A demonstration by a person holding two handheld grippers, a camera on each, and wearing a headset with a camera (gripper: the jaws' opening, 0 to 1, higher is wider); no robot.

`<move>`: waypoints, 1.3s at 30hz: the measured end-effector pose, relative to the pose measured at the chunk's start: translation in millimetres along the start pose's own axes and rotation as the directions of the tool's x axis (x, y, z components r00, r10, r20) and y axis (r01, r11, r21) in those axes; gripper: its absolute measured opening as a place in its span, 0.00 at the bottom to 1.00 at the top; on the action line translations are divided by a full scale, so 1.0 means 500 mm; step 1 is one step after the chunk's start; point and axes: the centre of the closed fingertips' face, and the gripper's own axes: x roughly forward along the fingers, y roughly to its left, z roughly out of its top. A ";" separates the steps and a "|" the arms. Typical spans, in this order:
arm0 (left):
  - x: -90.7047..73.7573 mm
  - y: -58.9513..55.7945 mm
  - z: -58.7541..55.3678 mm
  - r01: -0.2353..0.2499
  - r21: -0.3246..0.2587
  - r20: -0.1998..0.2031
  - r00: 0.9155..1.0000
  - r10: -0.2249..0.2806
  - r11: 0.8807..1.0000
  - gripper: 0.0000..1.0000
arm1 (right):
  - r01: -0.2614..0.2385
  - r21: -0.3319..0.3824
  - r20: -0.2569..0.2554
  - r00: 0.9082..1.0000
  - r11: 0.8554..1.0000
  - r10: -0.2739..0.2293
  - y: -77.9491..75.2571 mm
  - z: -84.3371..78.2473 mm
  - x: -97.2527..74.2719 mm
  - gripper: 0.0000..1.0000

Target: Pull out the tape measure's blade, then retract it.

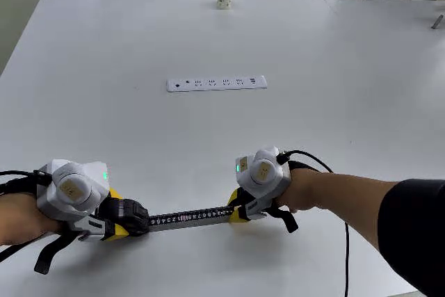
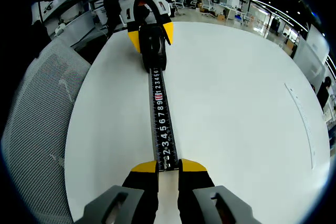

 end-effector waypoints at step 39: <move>0.005 0.008 -0.007 0.004 -0.006 0.004 1.000 -0.004 1.000 0.31 | -0.001 0.025 -0.017 1.000 1.000 0.002 -0.005 -0.031 -0.020 0.09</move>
